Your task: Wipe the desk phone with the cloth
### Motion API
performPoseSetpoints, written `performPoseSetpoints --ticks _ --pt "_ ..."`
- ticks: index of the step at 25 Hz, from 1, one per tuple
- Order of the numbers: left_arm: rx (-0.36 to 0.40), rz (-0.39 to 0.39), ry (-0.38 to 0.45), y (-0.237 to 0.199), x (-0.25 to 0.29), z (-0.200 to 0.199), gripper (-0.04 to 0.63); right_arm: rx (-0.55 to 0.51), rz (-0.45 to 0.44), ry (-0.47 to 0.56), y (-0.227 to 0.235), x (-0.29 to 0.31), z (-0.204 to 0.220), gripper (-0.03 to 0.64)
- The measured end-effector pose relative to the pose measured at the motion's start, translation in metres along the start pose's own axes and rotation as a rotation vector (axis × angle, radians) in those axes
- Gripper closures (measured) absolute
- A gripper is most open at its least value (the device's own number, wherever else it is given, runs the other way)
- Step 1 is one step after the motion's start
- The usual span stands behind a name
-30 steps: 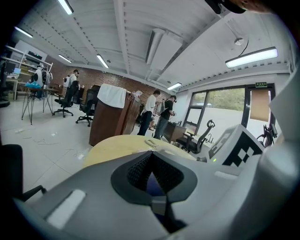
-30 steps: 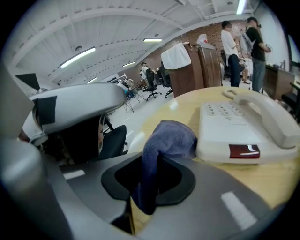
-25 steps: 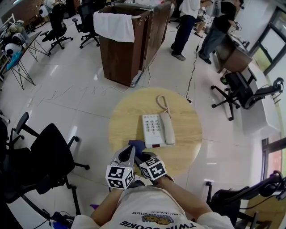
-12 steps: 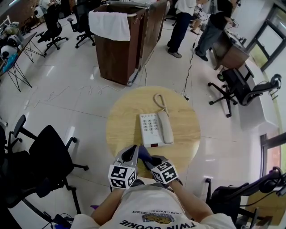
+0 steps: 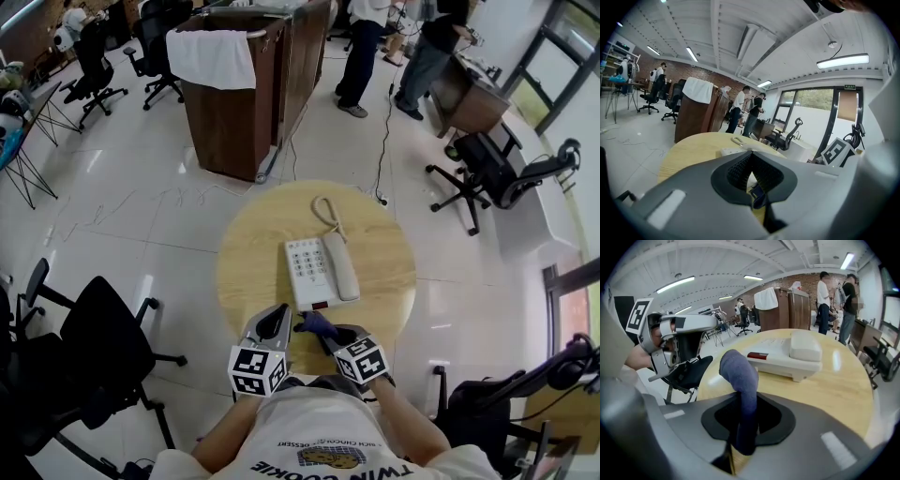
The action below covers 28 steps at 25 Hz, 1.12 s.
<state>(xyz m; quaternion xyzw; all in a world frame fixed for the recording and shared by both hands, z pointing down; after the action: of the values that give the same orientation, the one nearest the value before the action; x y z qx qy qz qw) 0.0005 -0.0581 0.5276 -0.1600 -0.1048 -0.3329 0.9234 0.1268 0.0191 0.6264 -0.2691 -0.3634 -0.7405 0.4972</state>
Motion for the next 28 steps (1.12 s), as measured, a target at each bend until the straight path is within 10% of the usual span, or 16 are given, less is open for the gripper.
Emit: performPoseSetpoints --ticks 28 --pt "0.011 0.02 0.02 0.008 0.009 -0.009 0.604 0.312 0.209 0.011 0.101 -0.056 0.033 0.549"
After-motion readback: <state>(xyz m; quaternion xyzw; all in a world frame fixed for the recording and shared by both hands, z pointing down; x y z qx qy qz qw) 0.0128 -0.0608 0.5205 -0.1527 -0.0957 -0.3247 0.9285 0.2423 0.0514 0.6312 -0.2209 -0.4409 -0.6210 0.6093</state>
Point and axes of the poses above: the fingertips, and each gripper's own axes: x forward along the fingers, y to its right, z out of its underside, the point moved 4 cm from there along -x, backward along the fingers, and after that the axes turned 6 degrees about x, right-handed, at the moved point
